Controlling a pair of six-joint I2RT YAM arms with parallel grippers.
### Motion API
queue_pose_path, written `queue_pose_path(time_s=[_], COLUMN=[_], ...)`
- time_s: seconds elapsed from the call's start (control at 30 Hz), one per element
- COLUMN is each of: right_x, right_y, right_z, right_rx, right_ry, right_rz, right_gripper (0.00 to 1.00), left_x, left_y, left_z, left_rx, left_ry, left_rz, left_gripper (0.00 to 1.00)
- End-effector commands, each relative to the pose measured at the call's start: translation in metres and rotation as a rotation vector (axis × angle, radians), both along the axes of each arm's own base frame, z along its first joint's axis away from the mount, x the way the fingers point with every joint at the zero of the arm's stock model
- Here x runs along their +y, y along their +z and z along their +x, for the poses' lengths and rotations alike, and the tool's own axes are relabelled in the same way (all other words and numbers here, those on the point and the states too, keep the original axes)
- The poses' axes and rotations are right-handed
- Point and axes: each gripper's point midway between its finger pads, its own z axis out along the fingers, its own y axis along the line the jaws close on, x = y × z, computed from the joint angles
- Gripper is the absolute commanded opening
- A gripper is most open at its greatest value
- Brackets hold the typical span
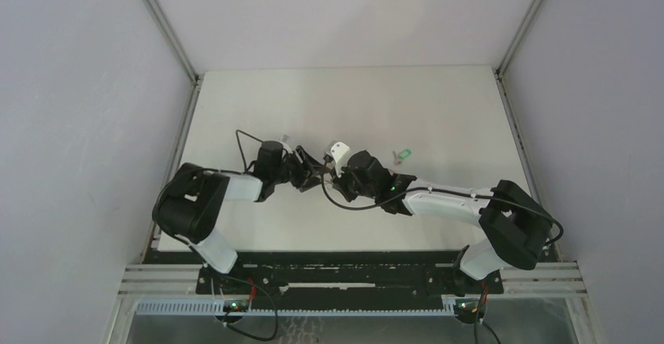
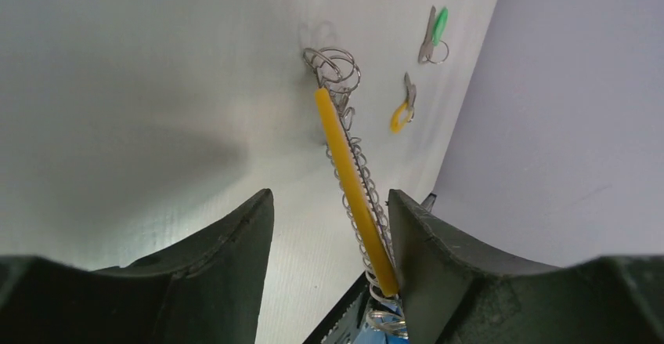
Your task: Put the keys on the keyring
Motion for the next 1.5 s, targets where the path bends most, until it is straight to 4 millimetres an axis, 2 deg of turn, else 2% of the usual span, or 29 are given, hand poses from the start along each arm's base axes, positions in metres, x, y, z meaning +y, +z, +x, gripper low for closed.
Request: queue_pose_path(time_s=[0.0,0.13,0.2,0.27,0.3,0.4,0.53,0.7,0.97,1.13,1.27,1.47], right_x=[0.010,0.010,0.010,0.010,0.009,0.007,-0.007,-0.033,-0.066,-0.061,-0.052,-0.034], right_y=[0.014,0.014,0.013,0.014,0.017,0.032,0.052,0.084,0.120,0.133,0.138,0.143], right_z=[0.005,0.004,0.003,0.001,0.000,-0.004,-0.003,0.001,0.015,0.013,0.007,0.005], right_rx=[-0.047,-0.049,-0.047,-0.044,-0.044,-0.043,-0.040,-0.075,-0.163,-0.221,-0.259,-0.338], right_ry=[0.004,0.009,0.012,0.015,0.016,0.035,0.021,-0.030,-0.105,-0.027,0.054,0.164], right_rz=[0.047,0.045,0.047,0.049,0.055,0.085,0.129,0.206,0.279,0.292,0.310,0.320], right_gripper=[0.00,0.00,0.00,0.00,0.00,0.01,0.18,0.31,0.38,0.41,0.41,0.41], left_x=[-0.021,-0.027,-0.027,-0.027,-0.027,-0.023,-0.010,0.018,0.031,0.046,0.047,0.051], left_y=[0.037,0.041,0.044,0.055,0.062,0.078,0.091,0.118,0.180,0.211,0.228,0.228], left_z=[0.021,0.027,0.032,0.036,0.038,0.037,0.031,0.021,-0.024,-0.044,-0.061,-0.077], left_rx=[-0.088,-0.103,-0.128,-0.181,-0.211,-0.307,-0.407,-0.561,-0.815,-0.910,-0.974,-0.993], left_ry=[-0.027,-0.036,-0.033,-0.032,-0.037,-0.079,-0.126,-0.140,-0.270,-0.321,-0.396,-0.539], left_rz=[-0.124,-0.173,-0.184,-0.201,-0.204,-0.161,0.002,0.260,0.603,0.711,0.710,0.748], left_gripper=[0.58,0.36,0.20,0.05,0.01,0.00,0.00,0.00,0.00,0.00,0.00,0.00])
